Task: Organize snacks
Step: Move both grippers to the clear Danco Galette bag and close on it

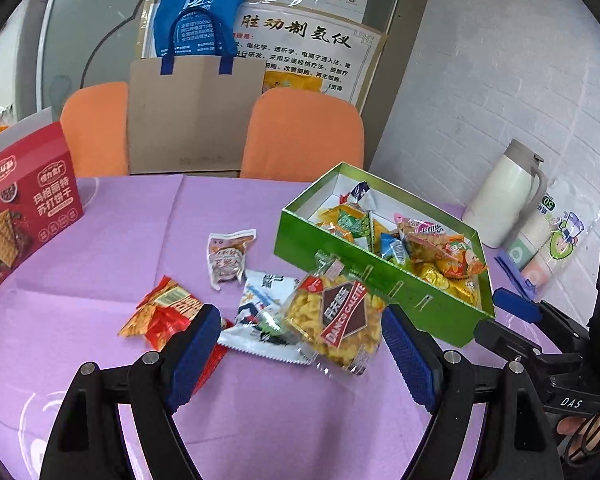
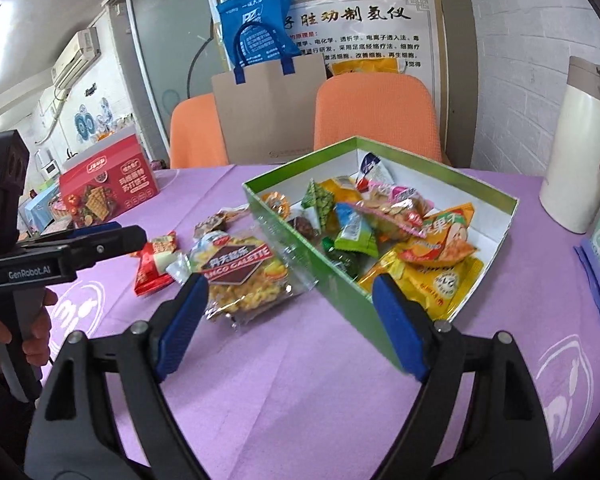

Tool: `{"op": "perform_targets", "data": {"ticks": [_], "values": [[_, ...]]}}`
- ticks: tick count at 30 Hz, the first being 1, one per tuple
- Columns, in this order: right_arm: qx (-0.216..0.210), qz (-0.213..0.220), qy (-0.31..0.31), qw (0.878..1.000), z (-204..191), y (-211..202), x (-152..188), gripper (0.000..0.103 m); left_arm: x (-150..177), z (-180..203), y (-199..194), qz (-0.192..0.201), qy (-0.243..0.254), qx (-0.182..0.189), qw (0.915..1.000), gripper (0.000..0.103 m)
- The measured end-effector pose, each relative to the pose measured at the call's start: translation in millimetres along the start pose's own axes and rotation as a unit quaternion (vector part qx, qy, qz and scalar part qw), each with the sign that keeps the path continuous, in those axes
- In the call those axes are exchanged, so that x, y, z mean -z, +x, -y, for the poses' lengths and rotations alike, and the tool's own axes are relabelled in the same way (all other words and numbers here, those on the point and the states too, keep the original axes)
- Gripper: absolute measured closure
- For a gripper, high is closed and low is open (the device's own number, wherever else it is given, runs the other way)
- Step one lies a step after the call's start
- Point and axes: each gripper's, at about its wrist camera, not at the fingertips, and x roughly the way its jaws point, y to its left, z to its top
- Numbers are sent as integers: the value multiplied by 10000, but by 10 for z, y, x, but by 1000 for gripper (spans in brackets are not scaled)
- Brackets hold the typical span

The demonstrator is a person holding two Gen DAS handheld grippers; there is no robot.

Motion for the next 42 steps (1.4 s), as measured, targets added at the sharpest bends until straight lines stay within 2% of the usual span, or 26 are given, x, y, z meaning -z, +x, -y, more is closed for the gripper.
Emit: {"op": "perform_targets", "data": {"ticks": [3, 8, 11, 15, 20, 23, 27, 29, 30, 32, 34, 39, 42], "values": [[-150, -267, -125, 9995, -157, 145, 113, 19, 142, -165, -82, -6, -139, -78, 9999, 18], [-215, -677, -287, 9971, -371, 446, 238, 19, 310, -434, -68, -237, -351, -123, 9990, 18], [-268, -785, -293, 9961, -447, 569, 255, 19, 328, -532, -37, -311, -437, -19, 9986, 18], [-394, -883, -52, 9953, -463, 687, 246, 19, 213, -448, 26, -291, -219, 152, 9992, 18], [-392, -927, 132, 9948, -467, 822, 220, 19, -42, -211, 295, -379, 51, 646, 9972, 18], [-379, -885, 186, 9952, -433, 787, 228, 19, -176, -96, 538, -584, 193, 785, 9950, 20], [-363, -853, 411, 9948, -297, 741, 221, 20, -270, 22, 886, -978, 331, 992, 9897, 29], [-395, -893, 528, 9938, -239, 750, 225, 20, -259, 13, 1043, -1232, 262, 996, 9870, 42], [-437, -908, 554, 9934, -220, 756, 232, 21, -228, 1, 1082, -1321, 232, 1017, 9857, 45], [-495, -938, 594, 9926, -184, 773, 254, 23, -170, -2, 1029, -1238, 263, 1089, 9860, 53], [-535, -951, 660, 9918, -136, 786, 275, 24, -75, 3, 959, -1297, 254, 1205, 9839, 56], [-772, -1025, 894, 9877, -15, 733, 348, 31, 197, 103, 787, -1459, 461, 1457, 9774, 57], [-757, -981, 957, 9877, 51, 660, 393, 32, 221, 93, 671, -1304, 382, 1412, 9806, 57]]}}
